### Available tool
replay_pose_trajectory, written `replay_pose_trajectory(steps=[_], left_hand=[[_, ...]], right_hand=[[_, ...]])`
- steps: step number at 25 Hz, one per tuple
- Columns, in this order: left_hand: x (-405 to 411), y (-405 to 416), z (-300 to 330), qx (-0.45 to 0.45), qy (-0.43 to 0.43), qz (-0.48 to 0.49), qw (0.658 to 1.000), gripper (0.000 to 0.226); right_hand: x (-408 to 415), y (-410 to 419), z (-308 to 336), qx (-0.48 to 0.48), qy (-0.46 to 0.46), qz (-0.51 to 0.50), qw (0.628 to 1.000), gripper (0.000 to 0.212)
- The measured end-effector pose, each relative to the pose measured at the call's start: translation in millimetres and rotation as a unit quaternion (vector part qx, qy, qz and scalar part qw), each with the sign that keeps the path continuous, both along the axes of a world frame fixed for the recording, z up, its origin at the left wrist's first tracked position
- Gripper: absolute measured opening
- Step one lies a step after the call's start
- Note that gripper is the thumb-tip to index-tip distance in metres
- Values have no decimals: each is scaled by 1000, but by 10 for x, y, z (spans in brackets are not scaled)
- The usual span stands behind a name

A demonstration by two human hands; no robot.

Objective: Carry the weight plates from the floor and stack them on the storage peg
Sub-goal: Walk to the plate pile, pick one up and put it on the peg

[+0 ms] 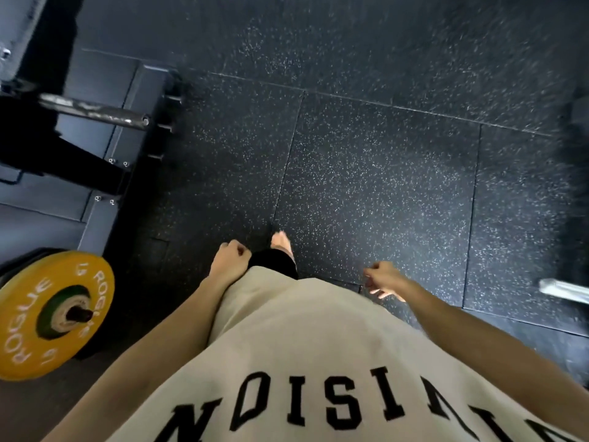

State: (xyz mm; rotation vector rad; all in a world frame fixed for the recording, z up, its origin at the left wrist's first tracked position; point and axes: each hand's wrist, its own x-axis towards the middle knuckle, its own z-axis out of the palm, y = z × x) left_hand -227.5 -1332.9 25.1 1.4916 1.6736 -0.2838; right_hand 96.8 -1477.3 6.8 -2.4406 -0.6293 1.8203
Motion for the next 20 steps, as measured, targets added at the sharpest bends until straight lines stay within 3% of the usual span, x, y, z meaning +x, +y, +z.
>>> replay_pose_trajectory(steps=[6,14,20], left_hand=[[821,1381,-280,-106,36,-77,991,34],[1652,3851,-114,-87,22,-90,992,28],[2376,5187,-223,-110,14,-38,993,25]], right_hand=[[711,1341,-152,3,-3,-30,1000,19],[1757,3570,107,93,-63,-111,987,20],[2450,5151,-65,63,-83,-5,995,29]])
